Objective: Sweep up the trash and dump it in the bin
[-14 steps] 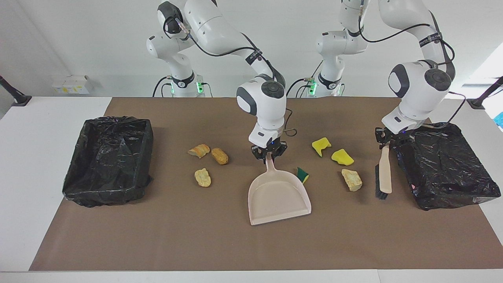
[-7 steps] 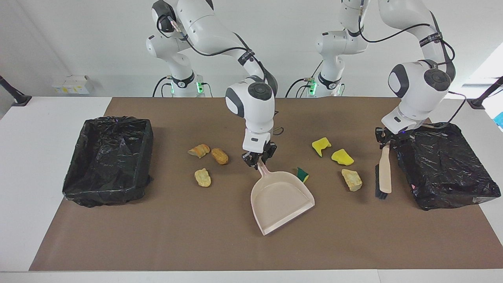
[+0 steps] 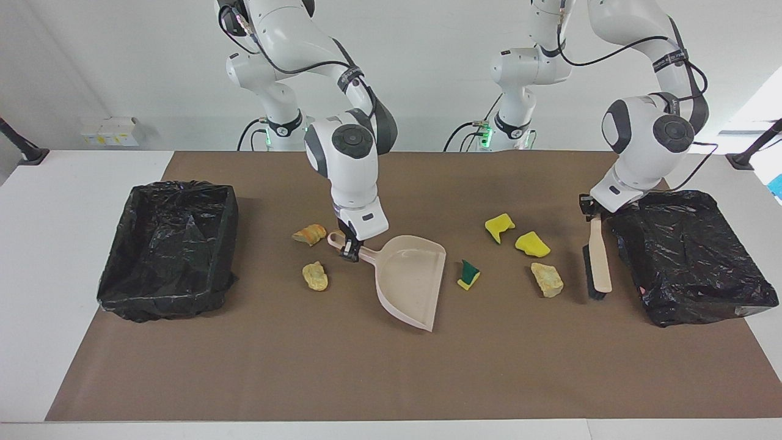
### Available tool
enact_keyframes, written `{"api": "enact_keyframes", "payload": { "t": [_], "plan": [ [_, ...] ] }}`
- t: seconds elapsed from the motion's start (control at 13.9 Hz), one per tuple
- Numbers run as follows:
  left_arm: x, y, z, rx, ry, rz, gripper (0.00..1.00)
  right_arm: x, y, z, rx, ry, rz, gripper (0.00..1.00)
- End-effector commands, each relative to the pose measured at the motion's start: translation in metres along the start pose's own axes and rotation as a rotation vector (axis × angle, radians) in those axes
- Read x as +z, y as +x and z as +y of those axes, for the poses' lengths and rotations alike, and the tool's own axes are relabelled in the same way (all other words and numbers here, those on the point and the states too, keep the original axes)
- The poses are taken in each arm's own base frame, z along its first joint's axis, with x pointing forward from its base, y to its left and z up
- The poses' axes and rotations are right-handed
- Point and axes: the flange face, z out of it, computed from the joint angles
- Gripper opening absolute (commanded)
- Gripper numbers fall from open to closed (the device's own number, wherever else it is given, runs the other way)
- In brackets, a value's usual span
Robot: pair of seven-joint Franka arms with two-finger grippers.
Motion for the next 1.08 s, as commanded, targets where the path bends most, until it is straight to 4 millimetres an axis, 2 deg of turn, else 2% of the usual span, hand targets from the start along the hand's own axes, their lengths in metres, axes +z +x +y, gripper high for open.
{"api": "enact_keyframes", "payload": {
  "t": [0.0,0.14,0.29,0.43,0.57,0.79,1.01],
  "plan": [
    [0.004,-0.010,0.019,-0.063,0.019,-0.017,0.00,0.016,0.030,-0.027,-0.127,-0.012,0.008,0.00],
    [0.009,-0.012,0.025,-0.102,0.014,-0.036,0.00,0.016,0.036,-0.033,-0.170,-0.019,-0.006,0.00],
    [0.010,-0.009,0.050,-0.088,0.012,-0.037,0.00,0.010,0.057,-0.055,-0.290,-0.026,-0.020,0.00],
    [0.017,-0.007,0.086,-0.083,0.018,-0.047,0.00,0.008,0.058,-0.058,-0.304,-0.023,-0.025,0.00],
    [0.021,-0.008,0.110,-0.063,-0.008,-0.054,0.00,0.008,0.063,-0.062,-0.327,-0.025,-0.022,0.00],
    [0.017,-0.012,0.171,0.016,-0.056,-0.054,0.00,0.010,0.063,-0.064,-0.335,-0.021,-0.027,0.00],
    [0.014,-0.033,0.239,0.113,-0.105,-0.061,0.00,0.010,0.062,-0.064,-0.333,-0.022,-0.027,0.00]
  ]
}}
